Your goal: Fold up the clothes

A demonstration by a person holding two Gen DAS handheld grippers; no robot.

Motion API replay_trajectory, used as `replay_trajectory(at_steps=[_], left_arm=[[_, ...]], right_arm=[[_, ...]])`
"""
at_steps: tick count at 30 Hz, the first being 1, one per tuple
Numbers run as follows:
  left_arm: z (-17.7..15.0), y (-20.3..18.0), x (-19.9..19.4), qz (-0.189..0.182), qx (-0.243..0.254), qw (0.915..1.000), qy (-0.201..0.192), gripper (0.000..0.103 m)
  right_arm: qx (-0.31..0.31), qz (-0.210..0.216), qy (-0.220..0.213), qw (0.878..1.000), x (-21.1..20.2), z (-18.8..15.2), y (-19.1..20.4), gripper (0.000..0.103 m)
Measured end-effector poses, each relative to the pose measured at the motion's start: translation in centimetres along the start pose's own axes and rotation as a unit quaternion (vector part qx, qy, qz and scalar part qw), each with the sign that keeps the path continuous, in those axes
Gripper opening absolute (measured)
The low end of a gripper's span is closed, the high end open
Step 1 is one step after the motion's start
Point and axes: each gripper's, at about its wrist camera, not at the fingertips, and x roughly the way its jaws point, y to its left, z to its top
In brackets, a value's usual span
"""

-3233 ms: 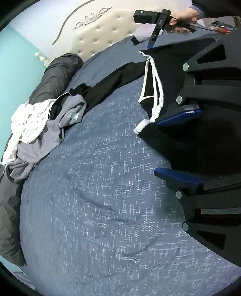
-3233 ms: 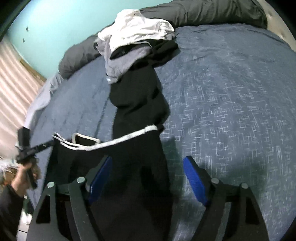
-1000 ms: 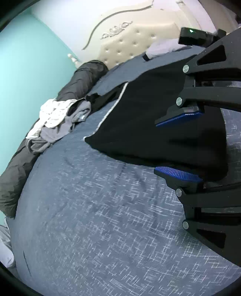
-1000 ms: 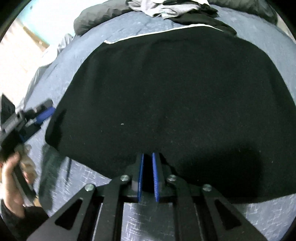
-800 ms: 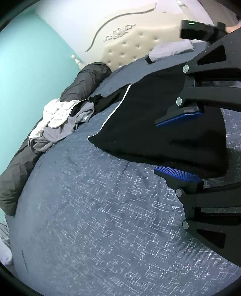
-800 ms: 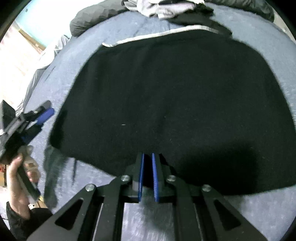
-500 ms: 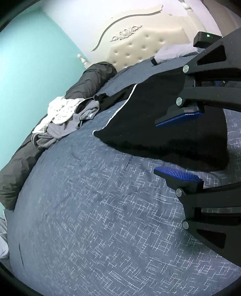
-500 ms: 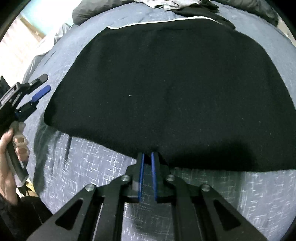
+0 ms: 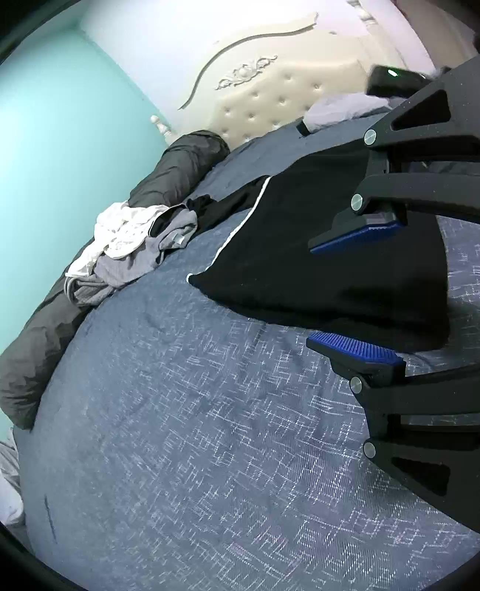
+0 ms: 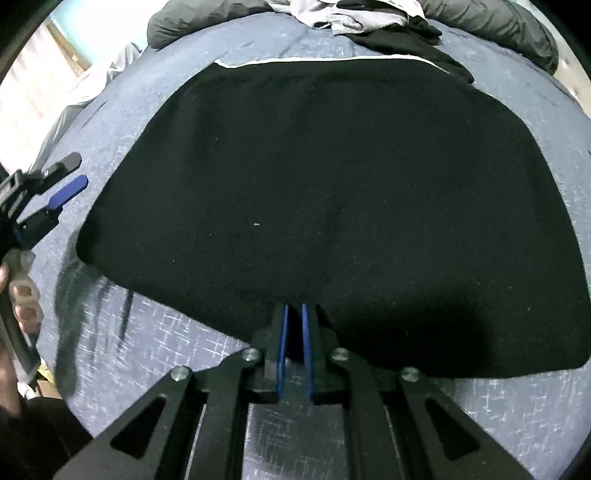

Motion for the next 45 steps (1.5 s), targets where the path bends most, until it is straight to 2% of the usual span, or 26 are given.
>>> replay_trajectory(at_steps=[4, 8, 12, 16, 20, 24, 28, 33, 36, 40, 42, 43, 45], left_arm=[[-0.4, 0.0, -0.4, 0.015, 0.006, 0.9999, 0.003, 0.052], [-0.7, -0.4, -1.1, 0.031, 0.021, 0.9993, 0.008, 0.053], [-1.5, -0.3, -1.4, 0.030, 0.022, 0.9989, 0.029, 0.056], [-2.6, 0.3, -1.2, 0.022, 0.007, 0.9981, 0.058, 0.056], [-3.5, 1.0, -1.1, 0.025, -0.005, 0.9965, 0.079, 0.057], [-4.3, 1.8, -0.8, 0.019, -0.032, 0.9950, 0.093, 0.057], [-4.9, 2.0, -0.2, 0.004, -0.052, 0.9926, 0.110, 0.057], [-5.6, 2.2, 1.3, -0.003, -0.067, 0.9896, 0.127, 0.057], [-5.8, 3.0, 1.8, -0.008, -0.090, 0.9889, 0.118, 0.057], [-5.4, 3.1, 2.4, -0.004, -0.088, 0.9912, 0.099, 0.057], [-5.3, 2.6, 2.5, 0.001, -0.077, 0.9928, 0.092, 0.053], [-5.3, 2.3, 2.5, 0.001, -0.071, 0.9934, 0.090, 0.048], [-5.4, 1.9, 2.5, -0.005, -0.066, 0.9940, 0.087, 0.027]], right_arm=[[0.039, 0.012, -0.033, 0.999, -1.1, 1.5, -1.1, 0.006], [0.064, 0.033, -0.013, 0.997, 0.7, 2.3, -1.7, 0.006], [0.084, 0.050, 0.007, 0.995, 2.1, 3.0, -2.2, 0.006], [0.128, 0.075, -0.061, 0.987, -2.5, 1.7, -4.2, 0.006], [0.152, 0.082, -0.101, 0.980, -5.9, 0.8, -6.7, 0.006], [0.178, 0.085, -0.116, 0.973, -6.4, -0.2, -8.4, 0.009], [0.212, 0.093, -0.124, 0.965, -7.8, -3.5, -11.0, 0.009], [0.214, 0.096, -0.129, 0.964, -9.0, -4.6, -11.9, 0.009], [0.217, 0.102, -0.130, 0.962, -9.2, -4.8, -12.1, 0.009], [0.205, 0.106, -0.133, 0.964, -9.4, -4.5, -11.6, 0.009], [0.203, 0.107, -0.135, 0.964, -9.6, -4.4, -11.6, 0.009], [0.204, 0.107, -0.136, 0.964, -9.7, -4.4, -11.6, 0.009], [0.205, 0.107, -0.137, 0.963, -9.8, -4.4, -11.8, 0.009]])
